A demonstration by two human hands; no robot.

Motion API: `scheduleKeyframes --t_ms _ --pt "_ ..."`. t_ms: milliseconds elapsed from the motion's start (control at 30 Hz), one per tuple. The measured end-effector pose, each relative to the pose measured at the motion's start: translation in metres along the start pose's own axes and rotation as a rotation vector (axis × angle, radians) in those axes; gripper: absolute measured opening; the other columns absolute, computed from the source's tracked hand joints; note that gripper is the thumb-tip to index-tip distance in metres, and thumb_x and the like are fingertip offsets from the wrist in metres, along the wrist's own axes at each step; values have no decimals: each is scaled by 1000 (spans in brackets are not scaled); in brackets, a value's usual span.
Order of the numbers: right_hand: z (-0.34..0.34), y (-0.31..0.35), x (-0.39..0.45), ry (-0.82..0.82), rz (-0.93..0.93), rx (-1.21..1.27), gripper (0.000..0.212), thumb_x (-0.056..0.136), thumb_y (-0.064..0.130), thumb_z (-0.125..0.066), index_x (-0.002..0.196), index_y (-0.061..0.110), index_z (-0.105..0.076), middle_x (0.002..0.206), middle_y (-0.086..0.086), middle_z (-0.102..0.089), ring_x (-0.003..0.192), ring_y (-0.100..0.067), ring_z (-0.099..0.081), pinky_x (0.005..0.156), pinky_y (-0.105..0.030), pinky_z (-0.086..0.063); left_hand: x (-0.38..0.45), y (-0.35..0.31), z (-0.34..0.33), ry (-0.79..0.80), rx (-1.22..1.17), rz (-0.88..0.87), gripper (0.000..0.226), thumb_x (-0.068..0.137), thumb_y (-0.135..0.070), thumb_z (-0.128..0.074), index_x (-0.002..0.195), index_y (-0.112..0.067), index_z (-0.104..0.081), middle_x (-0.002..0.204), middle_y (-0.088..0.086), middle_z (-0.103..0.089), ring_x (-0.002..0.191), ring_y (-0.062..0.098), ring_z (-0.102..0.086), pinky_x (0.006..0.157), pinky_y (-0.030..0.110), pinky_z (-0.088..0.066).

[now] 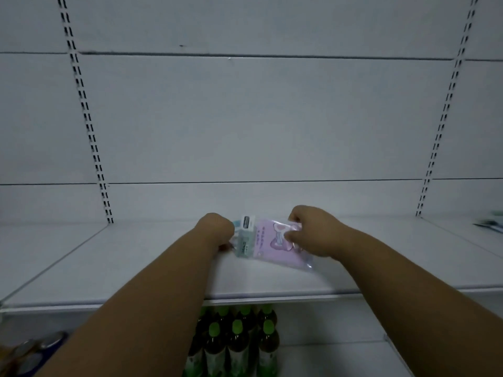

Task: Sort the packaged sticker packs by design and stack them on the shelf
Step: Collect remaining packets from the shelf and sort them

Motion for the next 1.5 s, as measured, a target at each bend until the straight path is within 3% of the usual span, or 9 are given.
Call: scheduleKeyframes --t_ms 100,200,333,567,733,933,1133,1267,1500 --pt "33 -17 -4 -230 -83 250 5 87 17 -57 89 13 -56 75 1 -62 68 -14 -57 60 -28 -42 0 -6 -4 -67 61 -84 41 94 -30 -57 121 0 -61 123 16 -65 110 29 -64 90 31 -50" --pt "52 -35 -14 -433 -132 413 5 84 19 -60 84 15 -57 78 0 -66 73 -21 -62 67 -33 -49 1 -14 -23 -86 157 -71 92 62 -69 -66 126 -6 -51 123 10 -62 115 29 -61 94 34 -48" --pt "67 -51 -29 -513 -145 628 5 82 14 -66 84 12 -62 80 -5 -71 65 -21 -69 68 -43 -59 7 -21 -43 -104 205 -6 103 30 -79 -71 117 -26 -54 120 -8 -64 115 22 -59 93 31 -45" --pt "96 -91 -47 -590 -96 799 8 87 15 -66 90 9 -62 79 -10 -72 61 -18 -68 66 -39 -58 -25 -42 -42 -284 -111 94 67 79 -23 -73 133 -8 -37 132 21 -40 118 36 -51 102 39 -44" --pt "131 -153 -75 -649 -99 931 3 92 17 -60 90 18 -59 85 -6 -72 69 -15 -69 71 -38 -58 -81 -93 -66 -321 -617 -124 51 84 -9 -68 131 -8 -49 120 19 -62 102 35 -65 90 48 -56" --pt "205 -282 -133 -737 -155 864 3 95 18 -54 93 18 -55 91 -7 -72 74 -15 -70 77 -38 -57 -160 -230 -189 -8 -930 -266 31 83 3 -66 112 -9 -64 100 14 -71 81 28 -70 62 31 -56" --pt "278 -397 -185 -830 -253 762 12 96 17 -52 102 9 -58 92 -7 -71 69 -10 -67 60 -26 -58 -219 -364 -304 308 -982 -381 33 83 8 -63 112 -8 -65 100 14 -73 84 30 -72 68 34 -57" --pt "308 -461 -182 -859 -325 730 13 94 16 -56 102 6 -59 97 -13 -69 78 -22 -69 51 -22 -56 -215 -419 -345 360 -1032 -392 33 83 11 -62 111 -5 -65 103 18 -72 86 35 -73 75 42 -59" --pt "301 -536 -135 -755 -460 796 21 90 6 -54 74 15 -65 83 -10 -73 81 -32 -72 75 -49 -61 -178 -450 -366 327 -1112 -366 33 79 11 -60 108 -3 -65 102 25 -71 89 41 -71 80 53 -58"
Point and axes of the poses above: each hand's wrist, its own x-axis towards the middle knuckle, its own z-axis out of the back of the hand, y = z × x, the point moved 7 cm from there along x, towards the middle knuckle
